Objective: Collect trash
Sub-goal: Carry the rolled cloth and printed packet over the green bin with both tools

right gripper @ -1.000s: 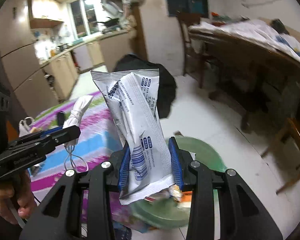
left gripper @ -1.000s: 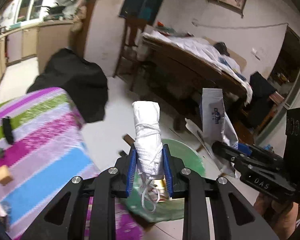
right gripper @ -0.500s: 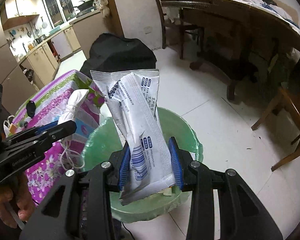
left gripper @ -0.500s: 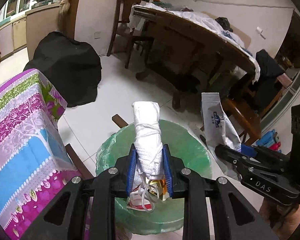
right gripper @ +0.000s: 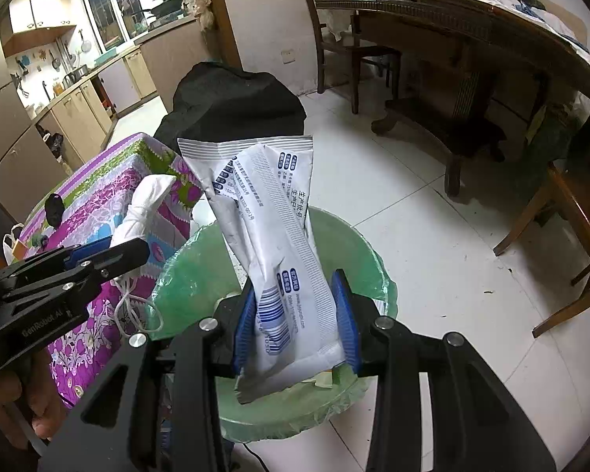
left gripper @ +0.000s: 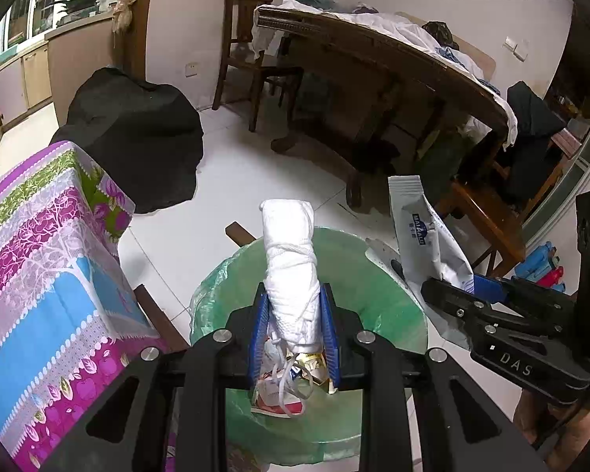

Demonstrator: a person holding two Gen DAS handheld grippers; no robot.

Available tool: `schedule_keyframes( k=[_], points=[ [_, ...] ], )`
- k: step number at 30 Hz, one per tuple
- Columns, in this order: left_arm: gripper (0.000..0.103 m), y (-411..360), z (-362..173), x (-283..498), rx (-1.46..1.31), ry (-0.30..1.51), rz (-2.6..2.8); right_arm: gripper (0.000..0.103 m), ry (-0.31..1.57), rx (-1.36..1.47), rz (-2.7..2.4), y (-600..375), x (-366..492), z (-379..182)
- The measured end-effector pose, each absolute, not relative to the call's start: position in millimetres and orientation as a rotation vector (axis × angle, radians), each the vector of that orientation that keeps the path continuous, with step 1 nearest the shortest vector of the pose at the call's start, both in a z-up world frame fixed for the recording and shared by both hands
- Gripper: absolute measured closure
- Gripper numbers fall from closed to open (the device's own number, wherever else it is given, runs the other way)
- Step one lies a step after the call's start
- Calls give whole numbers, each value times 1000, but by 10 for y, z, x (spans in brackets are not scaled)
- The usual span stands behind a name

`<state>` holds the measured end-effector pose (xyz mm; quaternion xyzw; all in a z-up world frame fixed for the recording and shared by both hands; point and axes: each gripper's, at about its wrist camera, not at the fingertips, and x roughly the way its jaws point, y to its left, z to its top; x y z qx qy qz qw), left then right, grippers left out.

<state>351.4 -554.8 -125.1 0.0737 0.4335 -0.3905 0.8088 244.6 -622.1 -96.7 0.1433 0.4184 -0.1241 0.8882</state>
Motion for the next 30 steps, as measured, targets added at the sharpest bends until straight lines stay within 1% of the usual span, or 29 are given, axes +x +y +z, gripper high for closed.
schedule_keyframes(
  k=[30],
  points=[
    [77, -5576, -1304, 3506, 174, 937, -827, 68, 869, 299, -261, -6254, 2422, -973]
  ],
)
